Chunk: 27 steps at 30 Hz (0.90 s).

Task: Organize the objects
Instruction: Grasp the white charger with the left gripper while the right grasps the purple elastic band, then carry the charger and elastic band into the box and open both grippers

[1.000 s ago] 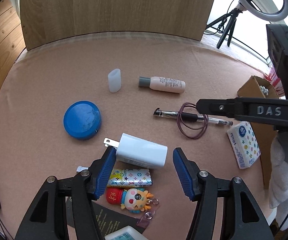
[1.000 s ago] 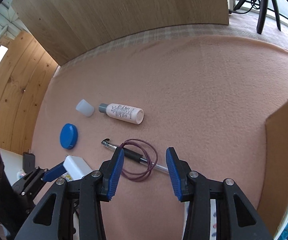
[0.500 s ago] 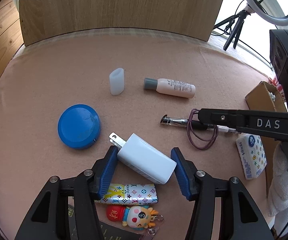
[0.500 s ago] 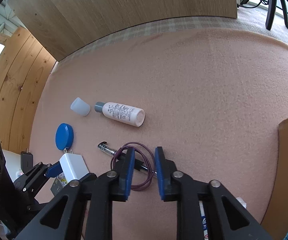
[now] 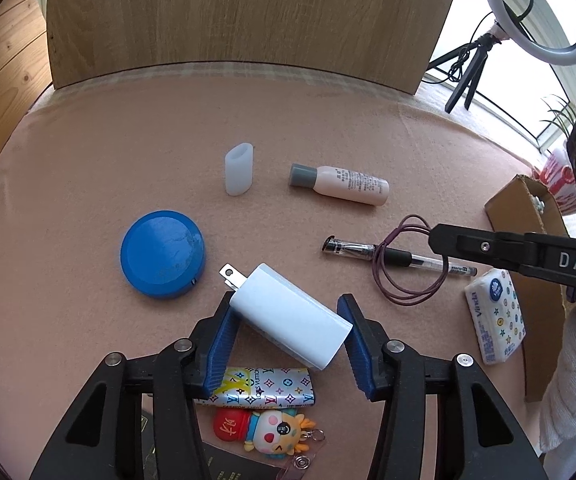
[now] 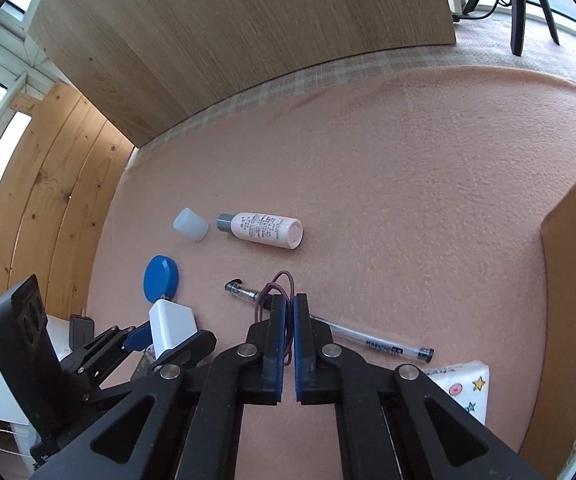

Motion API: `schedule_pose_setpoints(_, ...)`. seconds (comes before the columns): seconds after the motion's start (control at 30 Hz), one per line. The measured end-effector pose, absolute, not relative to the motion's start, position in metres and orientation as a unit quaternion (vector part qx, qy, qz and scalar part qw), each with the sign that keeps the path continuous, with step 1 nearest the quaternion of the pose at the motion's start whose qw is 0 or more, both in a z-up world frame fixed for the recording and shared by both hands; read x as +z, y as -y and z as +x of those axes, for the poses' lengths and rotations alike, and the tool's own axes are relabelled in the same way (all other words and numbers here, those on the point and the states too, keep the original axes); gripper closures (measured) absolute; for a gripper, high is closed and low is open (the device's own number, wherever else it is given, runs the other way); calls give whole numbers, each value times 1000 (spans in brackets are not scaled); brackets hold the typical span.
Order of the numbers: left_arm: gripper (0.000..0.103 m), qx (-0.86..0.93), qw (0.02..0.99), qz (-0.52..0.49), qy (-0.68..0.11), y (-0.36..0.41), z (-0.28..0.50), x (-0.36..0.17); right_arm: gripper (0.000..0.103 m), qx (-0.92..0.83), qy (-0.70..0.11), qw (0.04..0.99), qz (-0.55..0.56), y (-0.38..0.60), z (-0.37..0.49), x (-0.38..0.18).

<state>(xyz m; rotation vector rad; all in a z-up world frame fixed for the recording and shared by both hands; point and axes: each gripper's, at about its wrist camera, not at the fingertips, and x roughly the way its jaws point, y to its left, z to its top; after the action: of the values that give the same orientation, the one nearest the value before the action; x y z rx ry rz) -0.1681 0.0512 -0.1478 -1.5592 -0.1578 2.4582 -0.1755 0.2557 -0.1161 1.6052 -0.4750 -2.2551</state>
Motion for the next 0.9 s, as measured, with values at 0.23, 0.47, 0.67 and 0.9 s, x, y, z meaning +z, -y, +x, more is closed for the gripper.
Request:
schedule_pose_setpoints(0.23,49,842,116,-523,69,-43,-164,-135,100,-810,175,165,535,-270,-157,-92)
schedule_pose_setpoints(0.47,49,845,123,-513,83,-42,-159,-117,100,-832,179,159,501,-295,-132,-58)
schedule_pose_setpoints(0.67,49,849,139,-503,81,-60,-155,-103,100,-849,181,136,477,-331,-111,-33)
schedule_pose_setpoints(0.9,49,849,174,-493,72,-102,-149,-90,100,-872,177,83,449,-382,-85,-13)
